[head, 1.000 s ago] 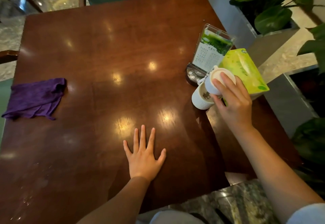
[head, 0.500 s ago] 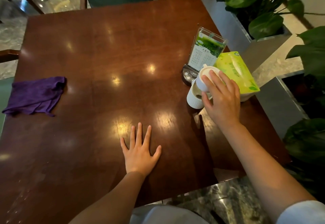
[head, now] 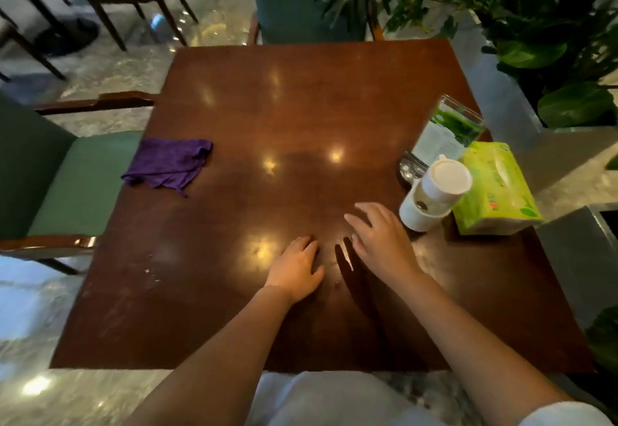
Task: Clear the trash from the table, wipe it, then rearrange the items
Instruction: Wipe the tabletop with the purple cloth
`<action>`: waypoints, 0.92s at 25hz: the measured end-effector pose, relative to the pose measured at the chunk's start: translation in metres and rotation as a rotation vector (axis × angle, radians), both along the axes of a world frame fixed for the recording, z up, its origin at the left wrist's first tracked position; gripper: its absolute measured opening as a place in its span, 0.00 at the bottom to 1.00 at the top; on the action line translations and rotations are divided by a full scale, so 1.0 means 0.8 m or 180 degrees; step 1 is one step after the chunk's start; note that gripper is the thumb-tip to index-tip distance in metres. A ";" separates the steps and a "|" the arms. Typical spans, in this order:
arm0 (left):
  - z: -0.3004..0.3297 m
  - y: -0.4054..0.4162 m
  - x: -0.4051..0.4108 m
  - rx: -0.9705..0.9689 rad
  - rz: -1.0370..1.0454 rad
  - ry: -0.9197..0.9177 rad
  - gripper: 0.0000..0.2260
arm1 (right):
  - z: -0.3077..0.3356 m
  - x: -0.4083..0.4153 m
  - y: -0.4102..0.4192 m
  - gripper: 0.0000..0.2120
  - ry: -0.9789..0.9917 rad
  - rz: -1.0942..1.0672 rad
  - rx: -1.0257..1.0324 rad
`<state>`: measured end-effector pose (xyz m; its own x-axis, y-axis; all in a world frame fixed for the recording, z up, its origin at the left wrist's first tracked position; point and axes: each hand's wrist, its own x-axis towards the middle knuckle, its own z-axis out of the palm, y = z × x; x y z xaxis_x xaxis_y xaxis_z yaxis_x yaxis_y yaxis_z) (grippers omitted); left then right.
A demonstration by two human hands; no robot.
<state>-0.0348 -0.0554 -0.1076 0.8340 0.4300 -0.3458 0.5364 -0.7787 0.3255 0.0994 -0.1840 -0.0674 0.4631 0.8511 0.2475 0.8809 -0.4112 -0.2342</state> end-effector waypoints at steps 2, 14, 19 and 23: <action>0.028 0.028 -0.008 0.0333 0.0102 -0.0481 0.17 | 0.005 -0.010 0.030 0.18 0.0111 0.0227 -0.0194; 0.082 0.213 -0.153 0.1310 0.0896 -0.0676 0.11 | 0.032 -0.115 0.260 0.16 0.0099 0.1042 -0.0406; 0.066 0.327 -0.163 0.1242 0.0709 -0.0647 0.12 | 0.015 -0.131 0.367 0.16 0.0213 0.0757 -0.0580; 0.046 0.426 -0.142 0.1252 0.0507 -0.0607 0.13 | -0.005 -0.122 0.456 0.18 0.0290 0.0438 -0.0633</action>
<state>-0.1486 0.2850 -0.0708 0.7798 0.6257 0.0223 0.6186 -0.7755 0.1263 0.0017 0.1811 -0.0716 0.3522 0.9354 0.0314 0.9107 -0.3348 -0.2417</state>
